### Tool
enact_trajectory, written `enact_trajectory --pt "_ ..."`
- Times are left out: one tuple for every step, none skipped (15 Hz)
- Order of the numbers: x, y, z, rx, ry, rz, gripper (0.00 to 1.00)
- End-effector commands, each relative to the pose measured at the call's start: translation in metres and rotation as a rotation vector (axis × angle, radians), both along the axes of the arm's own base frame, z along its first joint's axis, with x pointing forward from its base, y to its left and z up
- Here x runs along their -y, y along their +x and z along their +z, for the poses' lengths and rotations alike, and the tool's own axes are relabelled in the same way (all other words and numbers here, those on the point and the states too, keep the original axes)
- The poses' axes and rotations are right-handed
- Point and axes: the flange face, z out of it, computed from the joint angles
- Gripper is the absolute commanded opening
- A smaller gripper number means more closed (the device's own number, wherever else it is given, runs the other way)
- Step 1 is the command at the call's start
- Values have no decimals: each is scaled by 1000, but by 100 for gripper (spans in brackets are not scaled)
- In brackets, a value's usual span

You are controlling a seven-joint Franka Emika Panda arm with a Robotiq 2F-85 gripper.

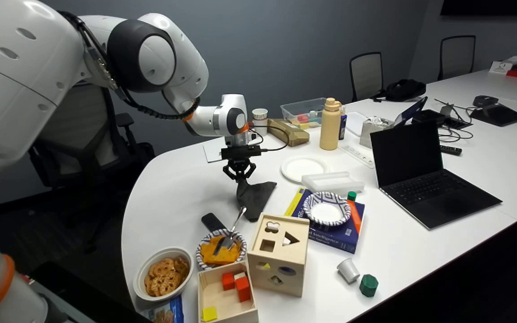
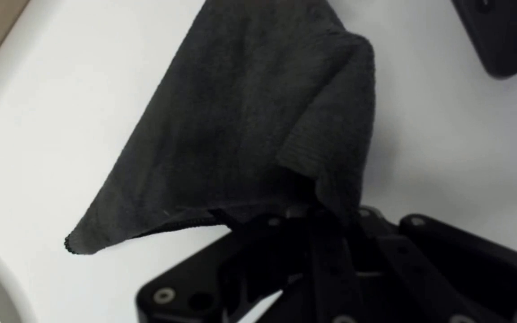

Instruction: Use the black rag to clean the table

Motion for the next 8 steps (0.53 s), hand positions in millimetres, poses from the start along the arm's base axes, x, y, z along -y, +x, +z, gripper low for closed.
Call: enact_trajectory --pt "-4 18 12 20 1 33 1" --pt "1 22 16 28 -7 26 1" --pt "10 24 19 34 -16 14 1" --pt "20 27 22 40 -35 -1 1" --pt "33 28 23 44 -51 -21 1" --pt "48 29 24 47 -67 -40 1" --pt "63 26 23 43 -81 -68 1" --pt "78 25 21 42 -89 -90 1"
